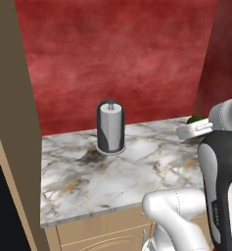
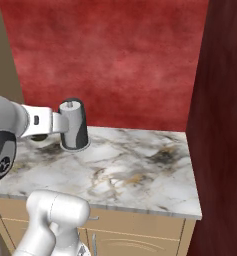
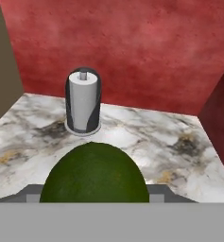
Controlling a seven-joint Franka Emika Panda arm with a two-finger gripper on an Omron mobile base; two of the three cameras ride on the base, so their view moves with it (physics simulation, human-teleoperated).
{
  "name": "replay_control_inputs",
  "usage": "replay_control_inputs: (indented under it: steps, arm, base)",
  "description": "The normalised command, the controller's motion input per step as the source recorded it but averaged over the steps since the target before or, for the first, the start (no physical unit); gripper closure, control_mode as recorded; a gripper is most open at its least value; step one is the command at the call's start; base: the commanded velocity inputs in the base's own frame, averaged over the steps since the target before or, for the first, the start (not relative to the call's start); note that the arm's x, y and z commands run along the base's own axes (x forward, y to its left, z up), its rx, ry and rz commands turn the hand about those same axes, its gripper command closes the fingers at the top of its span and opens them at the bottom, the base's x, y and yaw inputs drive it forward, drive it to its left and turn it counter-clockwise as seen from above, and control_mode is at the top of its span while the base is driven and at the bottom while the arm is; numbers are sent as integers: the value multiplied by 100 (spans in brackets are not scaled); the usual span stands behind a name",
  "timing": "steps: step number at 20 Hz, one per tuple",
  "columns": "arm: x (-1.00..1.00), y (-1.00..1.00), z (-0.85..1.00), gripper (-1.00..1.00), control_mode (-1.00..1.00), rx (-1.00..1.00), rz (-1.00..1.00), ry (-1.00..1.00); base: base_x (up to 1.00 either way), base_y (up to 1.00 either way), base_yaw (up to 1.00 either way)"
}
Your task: Place the liquors on the top shelf of the fridge to keep them out of children's reach, and place the lime on lower shelves for easy access.
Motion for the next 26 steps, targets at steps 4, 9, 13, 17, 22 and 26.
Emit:
replay_control_inputs:
  steps: [4,9,13,17,22,26]
  arm:
    - [-4,3,37,100,-100,1,0,9]
    - [-3,0,26,100,-100,0,0,1]
    - [-5,0,5,100,-100,0,0,0]
    - [-7,0,0,100,-100,0,0,0]
    - [-14,0,0,100,100,0,0,0]
    - [0,0,0,100,100,0,0,0]
  base:
    - [0,0,0]
    - [0,0,0]
    - [0,0,0]
    - [0,0,0]
    - [-7,0,0]
    - [-41,0,3]
